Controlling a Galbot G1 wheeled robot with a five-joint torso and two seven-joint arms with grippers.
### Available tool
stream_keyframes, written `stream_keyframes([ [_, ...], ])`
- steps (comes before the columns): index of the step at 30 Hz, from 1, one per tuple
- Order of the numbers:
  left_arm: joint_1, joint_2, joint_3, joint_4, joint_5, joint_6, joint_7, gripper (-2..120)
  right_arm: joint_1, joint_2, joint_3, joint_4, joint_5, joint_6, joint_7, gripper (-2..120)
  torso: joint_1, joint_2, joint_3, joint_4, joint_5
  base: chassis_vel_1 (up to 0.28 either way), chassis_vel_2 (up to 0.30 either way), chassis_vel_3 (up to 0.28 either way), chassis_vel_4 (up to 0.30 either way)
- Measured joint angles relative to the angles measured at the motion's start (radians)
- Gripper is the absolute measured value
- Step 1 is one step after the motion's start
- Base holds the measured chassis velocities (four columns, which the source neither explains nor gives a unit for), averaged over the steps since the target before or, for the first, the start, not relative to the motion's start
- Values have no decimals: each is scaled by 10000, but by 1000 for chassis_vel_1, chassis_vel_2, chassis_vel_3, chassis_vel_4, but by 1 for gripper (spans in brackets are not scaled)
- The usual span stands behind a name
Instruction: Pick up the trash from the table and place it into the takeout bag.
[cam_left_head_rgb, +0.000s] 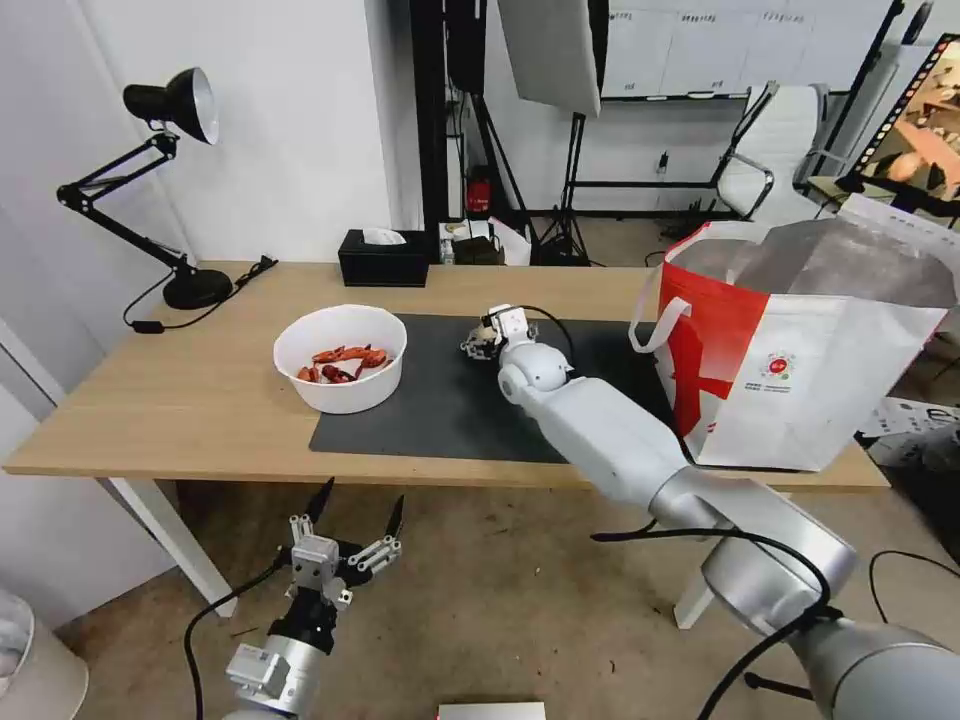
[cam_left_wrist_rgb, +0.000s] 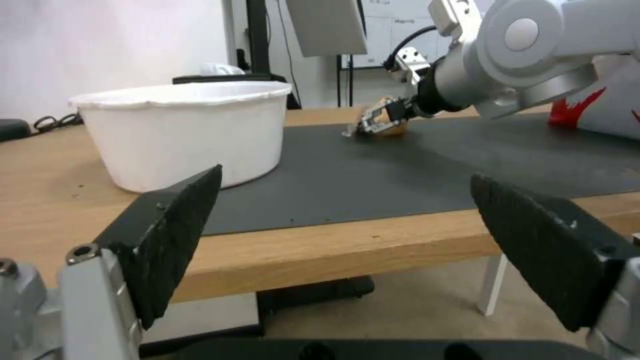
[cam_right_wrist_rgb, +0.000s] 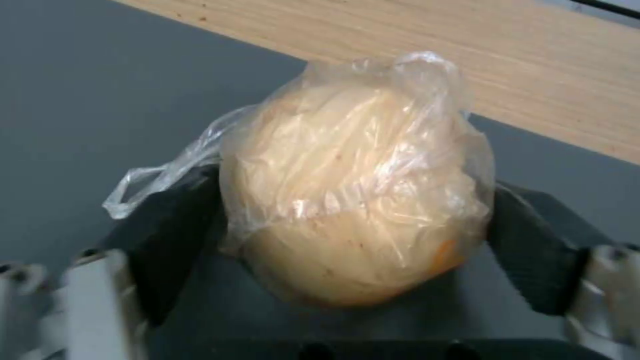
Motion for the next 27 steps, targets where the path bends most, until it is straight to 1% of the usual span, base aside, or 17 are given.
stream_keyframes([
  [3,1,17,-33,-21,-50,-12,-1,100,-4,-41,5,37,76,-23,31,75,0,0,0,0,1,0,0,0,0],
  [4,1,17,-33,-21,-50,-12,-1,100,-4,-41,5,37,76,-23,31,75,0,0,0,0,1,0,0,0,0],
  [6,-7,27,-43,-51,-89,-12,-1,100,-4,-102,-1,60,89,-7,24,65,0,0,0,0,1,0,0,0,0],
  [7,-7,27,-43,-51,-89,-12,-1,100,-4,-102,-1,60,89,-7,24,65,0,0,0,0,1,0,0,0,0],
  [9,-9,38,-47,-74,-105,-12,-1,100,-17,-190,-21,145,91,113,9,52,0,0,1,-1,1,0,0,0,0],
  [10,-9,38,-47,-74,-105,-12,-1,100,-17,-190,-21,145,91,113,9,52,0,0,1,-1,1,0,0,0,0],
  [12,-10,48,-50,-74,-110,-12,-1,100,-74,-318,-38,413,93,321,5,43,0,0,1,0,1,0,0,0,0],
  [13,-11,53,-50,-74,-113,-13,-1,100,-113,-392,-47,582,98,402,12,39,0,0,0,0,1,0,0,0,0],
  [14,-11,53,-50,-74,-113,-13,-1,100,-113,-392,-47,582,98,402,12,39,0,0,0,0,1,0,0,0,0],
  [15,-11,61,-50,-74,-117,-15,-1,100,-176,-545,-62,893,105,517,79,33,0,0,1,1,2,0,0,0,0],
  [16,-11,61,-50,-74,-117,-15,-1,100,-176,-545,-62,893,105,517,79,33,0,0,1,1,2,0,0,0,0],
  [19,-11,81,-47,-125,-133,-26,-4,100,-515,-1322,-52,2459,171,702,641,18,0,0,1,1,3,0,0,0,0],
  [20,-11,81,-47,-125,-133,-26,-4,100,-515,-1322,-52,2459,171,702,641,18,0,0,1,1,3,0,0,0,0],
  [22,14,101,-62,-180,-170,-32,-5,100,-808,-1946,16,3716,45,749,963,11,1,0,1,0,3,0,0,0,0],
  [23,39,144,-83,-224,-224,-35,-10,100,-1125,-2655,196,5213,-244,846,1210,8,1,0,0,1,5,0,0,0,0],
  [24,39,144,-83,-224,-224,-35,-10,100,-1125,-2655,196,5213,-244,846,1210,8,1,0,0,1,5,0,0,0,0],
  [27,30,273,-119,-319,-301,-37,-17,100,-1690,-3952,925,7563,-327,794,1689,7,0,0,-1,-1,6,0,0,0,0],
])
